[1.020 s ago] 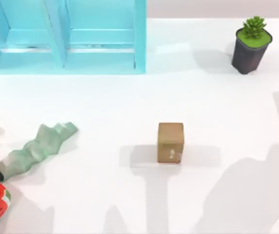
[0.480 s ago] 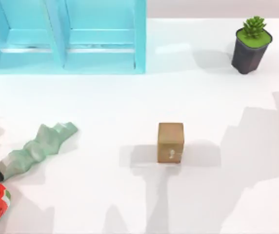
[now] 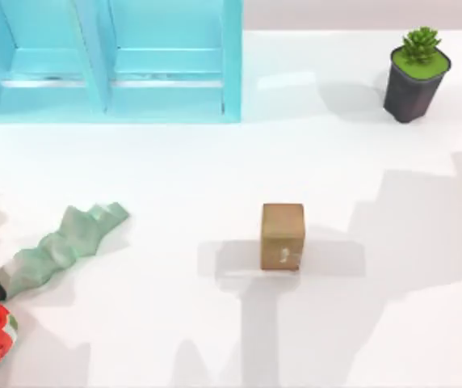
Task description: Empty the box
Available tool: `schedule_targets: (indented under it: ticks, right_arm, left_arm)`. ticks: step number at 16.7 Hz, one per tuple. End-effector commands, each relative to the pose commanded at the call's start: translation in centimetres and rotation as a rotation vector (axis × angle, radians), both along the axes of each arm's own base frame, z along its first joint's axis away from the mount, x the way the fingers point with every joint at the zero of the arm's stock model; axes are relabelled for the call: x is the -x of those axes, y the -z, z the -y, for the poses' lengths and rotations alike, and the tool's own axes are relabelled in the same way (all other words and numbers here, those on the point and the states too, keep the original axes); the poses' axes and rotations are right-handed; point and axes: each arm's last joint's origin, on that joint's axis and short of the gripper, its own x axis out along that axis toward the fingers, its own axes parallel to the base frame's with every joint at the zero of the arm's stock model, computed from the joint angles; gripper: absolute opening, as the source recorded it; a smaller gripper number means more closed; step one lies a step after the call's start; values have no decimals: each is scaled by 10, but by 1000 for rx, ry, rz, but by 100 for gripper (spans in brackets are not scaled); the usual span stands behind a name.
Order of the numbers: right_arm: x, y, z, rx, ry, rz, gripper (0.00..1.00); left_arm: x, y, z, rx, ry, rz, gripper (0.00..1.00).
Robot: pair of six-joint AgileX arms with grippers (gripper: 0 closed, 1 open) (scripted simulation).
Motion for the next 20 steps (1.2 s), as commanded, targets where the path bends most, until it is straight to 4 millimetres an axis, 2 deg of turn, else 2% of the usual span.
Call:
schedule_targets:
  ticks: [2, 3, 7, 10, 13, 16, 18, 20]
  right_arm:
    - [-8, -3, -28, 10, 1, 38, 0]
    - [-13, -3, -47, 12, -1, 55, 0]
    - [-20, 4, -151, -1, -8, 104, 0]
    - [-1, 20, -237, -17, -10, 101, 0]
    - [36, 45, -307, -13, -10, 64, 0]
    - [75, 68, -349, 9, -5, 34, 0]
    - [94, 81, -362, 31, -1, 18, 0]
    - [105, 89, -366, 50, 0, 6, 0]
  left_arm:
    - [0, 0, 0, 0, 0, 0, 100]
    - [0, 0, 0, 0, 0, 0, 100]
    - [0, 0, 0, 0, 0, 0, 100]
    - [0, 0, 0, 0, 0, 0, 100]
    - [0, 0, 0, 0, 0, 0, 100]
    - [0, 0, 0, 0, 0, 0, 100]
    - [0, 0, 0, 0, 0, 0, 100]
    - [0, 0, 0, 0, 0, 0, 100]
